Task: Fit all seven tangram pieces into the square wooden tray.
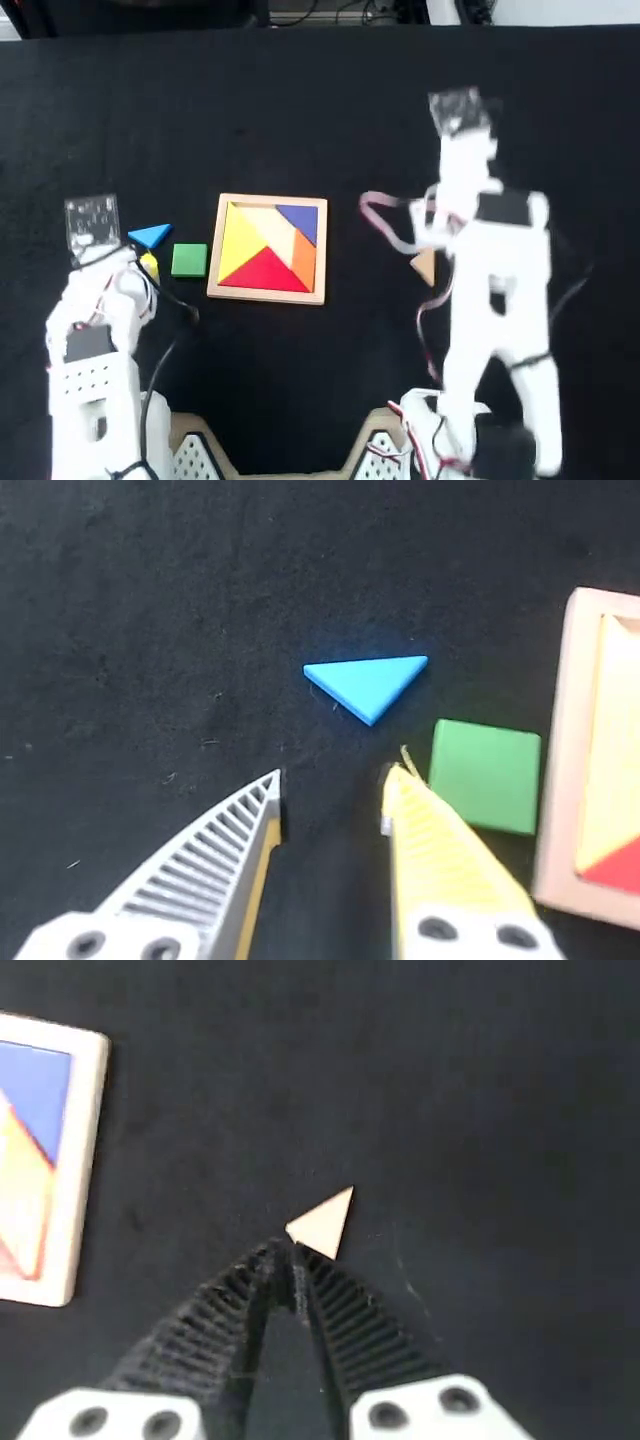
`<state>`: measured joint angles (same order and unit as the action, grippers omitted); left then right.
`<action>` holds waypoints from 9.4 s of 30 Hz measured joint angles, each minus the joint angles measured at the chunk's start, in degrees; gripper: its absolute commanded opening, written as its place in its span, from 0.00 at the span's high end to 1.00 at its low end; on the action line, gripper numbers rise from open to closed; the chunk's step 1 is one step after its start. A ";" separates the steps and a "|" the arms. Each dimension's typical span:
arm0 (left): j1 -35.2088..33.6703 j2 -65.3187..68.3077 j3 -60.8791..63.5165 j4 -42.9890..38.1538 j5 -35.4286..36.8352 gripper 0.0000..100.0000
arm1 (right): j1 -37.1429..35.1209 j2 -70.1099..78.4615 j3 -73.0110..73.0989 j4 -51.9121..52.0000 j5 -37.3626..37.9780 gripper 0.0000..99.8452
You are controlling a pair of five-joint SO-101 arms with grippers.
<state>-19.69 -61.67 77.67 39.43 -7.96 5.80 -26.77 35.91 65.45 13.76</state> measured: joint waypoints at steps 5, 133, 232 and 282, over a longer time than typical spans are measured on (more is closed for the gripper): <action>6.59 5.27 -16.44 18.90 -6.86 0.78 | 0.79 -5.36 17.23 -14.24 -3.52 0.99; -1.58 5.27 2.99 -2.11 1.14 0.78 | 3.43 45.27 -19.34 -0.88 5.27 0.74; -1.14 4.75 4.66 -3.69 1.14 0.78 | -36.92 61.63 -54.95 15.65 -50.46 0.99; -1.14 4.75 4.66 -3.69 1.05 0.78 | -37.89 61.89 -64.88 20.13 -32.18 0.97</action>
<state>-20.84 -56.92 82.33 35.74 -6.90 -32.09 35.12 -28.97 85.58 -18.42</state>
